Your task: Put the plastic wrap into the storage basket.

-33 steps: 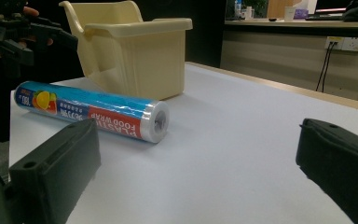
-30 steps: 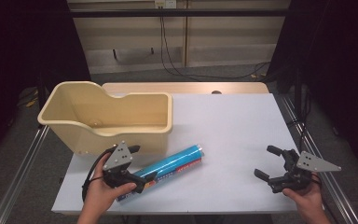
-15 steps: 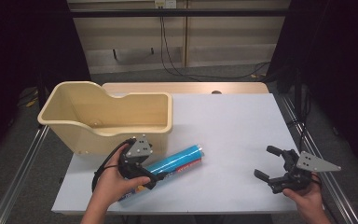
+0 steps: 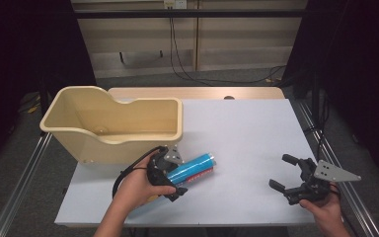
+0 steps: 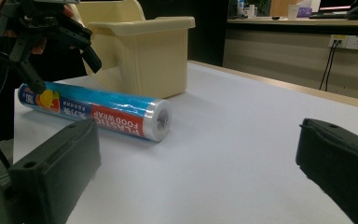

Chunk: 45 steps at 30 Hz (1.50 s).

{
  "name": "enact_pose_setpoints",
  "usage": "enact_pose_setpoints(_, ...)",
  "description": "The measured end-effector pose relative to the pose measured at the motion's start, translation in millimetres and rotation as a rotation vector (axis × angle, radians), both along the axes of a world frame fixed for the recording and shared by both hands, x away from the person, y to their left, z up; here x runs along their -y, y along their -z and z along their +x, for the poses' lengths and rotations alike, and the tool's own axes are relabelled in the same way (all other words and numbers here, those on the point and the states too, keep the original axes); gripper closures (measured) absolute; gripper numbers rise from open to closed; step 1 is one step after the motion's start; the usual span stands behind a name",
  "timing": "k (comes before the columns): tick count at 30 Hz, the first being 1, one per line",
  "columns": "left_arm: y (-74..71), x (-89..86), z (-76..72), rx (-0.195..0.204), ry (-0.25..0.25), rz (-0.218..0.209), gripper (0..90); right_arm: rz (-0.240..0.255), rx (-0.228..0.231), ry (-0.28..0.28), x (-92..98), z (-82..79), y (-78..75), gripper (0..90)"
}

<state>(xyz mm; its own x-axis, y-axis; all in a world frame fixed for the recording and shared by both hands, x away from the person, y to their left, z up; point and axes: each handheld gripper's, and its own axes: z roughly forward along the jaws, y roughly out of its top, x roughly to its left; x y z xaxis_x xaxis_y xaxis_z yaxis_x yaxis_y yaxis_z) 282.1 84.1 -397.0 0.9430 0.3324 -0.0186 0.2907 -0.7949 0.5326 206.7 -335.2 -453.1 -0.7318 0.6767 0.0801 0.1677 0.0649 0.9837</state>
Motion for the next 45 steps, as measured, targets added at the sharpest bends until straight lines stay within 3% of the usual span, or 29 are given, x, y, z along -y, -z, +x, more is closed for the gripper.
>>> enact_pose_setpoints(2,0.5,2.5,1.0,-0.011,0.003,0.015,0.2,0.000,-0.001,-0.002,-0.1,-0.1,0.0,0.0)
enact_pose_setpoints(5,3.5,11.3,6.9,-0.045,0.007,0.098,0.2,-0.001,-0.002,-0.005,-0.4,-0.1,0.1,0.0)
enact_pose_setpoints(13,9.8,23.6,13.1,-0.073,-0.004,0.203,0.1,0.000,-0.002,-0.008,0.0,-0.4,0.0,0.0)
enact_pose_setpoints(19,21.1,24.9,12.7,-0.124,-0.015,0.294,0.0,-0.001,-0.002,-0.009,0.6,-0.8,-0.1,0.0)
enact_pose_setpoints(25,25.6,22.5,15.6,-0.137,-0.055,0.321,6.9,0.000,0.001,-0.011,0.2,-0.5,-0.4,0.0)
enact_pose_setpoints(26,27.8,22.3,16.0,-0.145,-0.080,0.330,8.4,-0.002,0.000,-0.010,0.1,-0.4,-0.2,0.0)
enact_pose_setpoints(39,33.5,21.7,24.2,-0.128,-0.072,0.398,28.1,0.000,-0.001,-0.011,0.9,-0.3,-0.2,0.0)
enact_pose_setpoints(45,37.3,21.9,25.1,-0.117,-0.050,0.412,30.7,-0.003,0.000,-0.013,0.9,-0.1,-0.1,0.0)
